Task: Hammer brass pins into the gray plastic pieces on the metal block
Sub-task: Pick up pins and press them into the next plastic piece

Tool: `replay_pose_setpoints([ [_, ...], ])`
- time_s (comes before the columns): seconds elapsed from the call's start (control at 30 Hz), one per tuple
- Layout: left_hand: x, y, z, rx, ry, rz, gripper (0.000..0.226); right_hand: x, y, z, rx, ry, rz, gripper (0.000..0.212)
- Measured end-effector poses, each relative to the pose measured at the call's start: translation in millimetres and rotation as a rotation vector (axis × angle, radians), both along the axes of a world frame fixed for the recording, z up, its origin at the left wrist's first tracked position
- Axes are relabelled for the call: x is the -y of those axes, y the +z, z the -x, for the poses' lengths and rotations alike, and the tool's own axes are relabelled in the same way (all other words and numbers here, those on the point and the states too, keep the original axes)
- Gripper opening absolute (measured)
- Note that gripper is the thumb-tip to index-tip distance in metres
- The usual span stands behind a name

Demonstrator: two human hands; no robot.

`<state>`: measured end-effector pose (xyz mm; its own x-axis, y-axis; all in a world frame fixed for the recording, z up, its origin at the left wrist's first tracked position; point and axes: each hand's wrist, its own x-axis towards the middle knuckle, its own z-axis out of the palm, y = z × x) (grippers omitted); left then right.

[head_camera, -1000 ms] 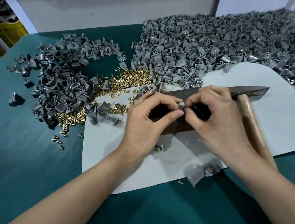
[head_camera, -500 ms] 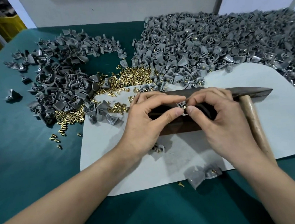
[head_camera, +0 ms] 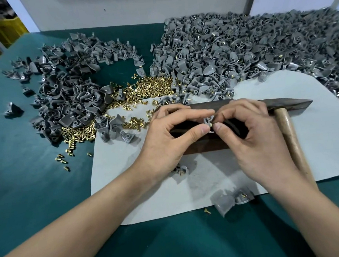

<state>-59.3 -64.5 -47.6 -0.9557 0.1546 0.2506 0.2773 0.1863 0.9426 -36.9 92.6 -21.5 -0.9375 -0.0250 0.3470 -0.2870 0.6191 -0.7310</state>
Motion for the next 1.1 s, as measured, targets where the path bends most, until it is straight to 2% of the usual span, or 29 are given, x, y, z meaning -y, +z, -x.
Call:
replay_pose_setpoints([
  [0.37,0.1,1.0,1.4,-0.004,-0.039,-0.054,0.025,2.6,3.8,0.1,-0.053,0.012,-0.062,0.022],
  [0.53,2.2,-1.2,2.1,0.017,-0.077,-0.058,0.026,1.0,-0.1,1.4,-0.018,0.017,-0.023,0.019],
  [0.7,3.4,-1.3,0.4,0.047,-0.078,-0.093,0.025,-5.3,-1.3,-0.3,0.139,0.034,0.113,0.019],
  [1.1,3.9,0.7,-1.4,0.054,-0.078,-0.086,0.025,-3.8,-2.9,0.1,0.118,0.009,0.187,0.018],
])
